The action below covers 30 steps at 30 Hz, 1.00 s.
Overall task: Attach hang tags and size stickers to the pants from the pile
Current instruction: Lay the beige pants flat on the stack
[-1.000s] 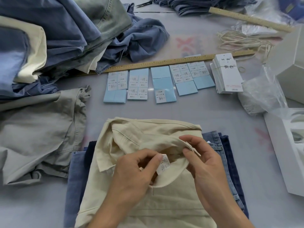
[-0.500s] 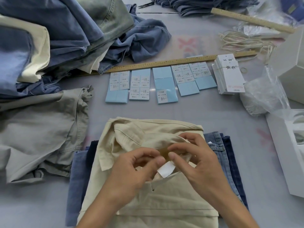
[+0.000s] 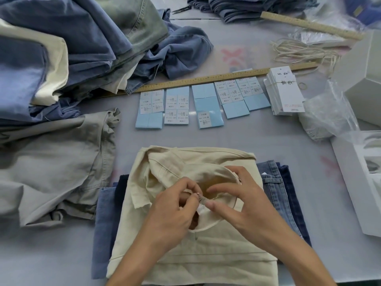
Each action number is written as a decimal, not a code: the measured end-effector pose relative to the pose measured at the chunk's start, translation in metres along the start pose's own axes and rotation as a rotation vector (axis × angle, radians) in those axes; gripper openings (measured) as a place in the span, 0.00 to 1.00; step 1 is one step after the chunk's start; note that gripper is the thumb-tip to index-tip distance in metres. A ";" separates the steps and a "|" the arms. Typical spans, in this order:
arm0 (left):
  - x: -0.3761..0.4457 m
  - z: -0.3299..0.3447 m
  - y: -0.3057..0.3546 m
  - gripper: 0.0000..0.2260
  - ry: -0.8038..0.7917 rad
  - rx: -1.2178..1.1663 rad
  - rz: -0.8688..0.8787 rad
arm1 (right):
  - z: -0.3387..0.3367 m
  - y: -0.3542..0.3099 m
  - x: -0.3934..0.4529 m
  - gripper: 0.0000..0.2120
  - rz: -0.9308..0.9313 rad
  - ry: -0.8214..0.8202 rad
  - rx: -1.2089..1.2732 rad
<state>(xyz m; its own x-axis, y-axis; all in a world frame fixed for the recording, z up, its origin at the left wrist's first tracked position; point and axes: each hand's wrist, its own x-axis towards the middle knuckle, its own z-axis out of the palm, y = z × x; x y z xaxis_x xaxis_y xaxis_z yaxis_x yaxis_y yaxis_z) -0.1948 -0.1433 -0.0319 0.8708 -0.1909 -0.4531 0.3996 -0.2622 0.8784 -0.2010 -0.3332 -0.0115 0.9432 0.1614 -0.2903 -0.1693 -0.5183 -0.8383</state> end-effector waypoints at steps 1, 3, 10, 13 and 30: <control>0.000 0.000 0.001 0.04 0.009 -0.026 -0.004 | 0.002 -0.001 0.000 0.07 0.013 -0.030 -0.048; -0.002 -0.001 0.001 0.11 0.002 -0.064 -0.015 | 0.006 -0.005 0.002 0.05 0.041 -0.057 -0.074; -0.007 -0.012 -0.002 0.04 -0.057 -0.215 0.000 | 0.002 -0.010 0.003 0.05 0.129 -0.106 0.140; -0.012 -0.015 -0.006 0.08 -0.061 -0.307 -0.002 | 0.001 -0.009 0.005 0.06 0.142 -0.126 0.155; -0.031 0.004 -0.026 0.14 0.012 -0.493 0.003 | -0.015 0.006 0.019 0.06 0.000 -0.223 0.035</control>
<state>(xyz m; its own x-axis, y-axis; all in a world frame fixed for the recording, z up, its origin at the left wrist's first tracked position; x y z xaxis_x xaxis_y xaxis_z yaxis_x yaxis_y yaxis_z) -0.2331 -0.1344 -0.0414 0.8741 -0.1793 -0.4515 0.4828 0.2176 0.8483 -0.1799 -0.3461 -0.0153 0.8572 0.3458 -0.3817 -0.1823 -0.4894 -0.8528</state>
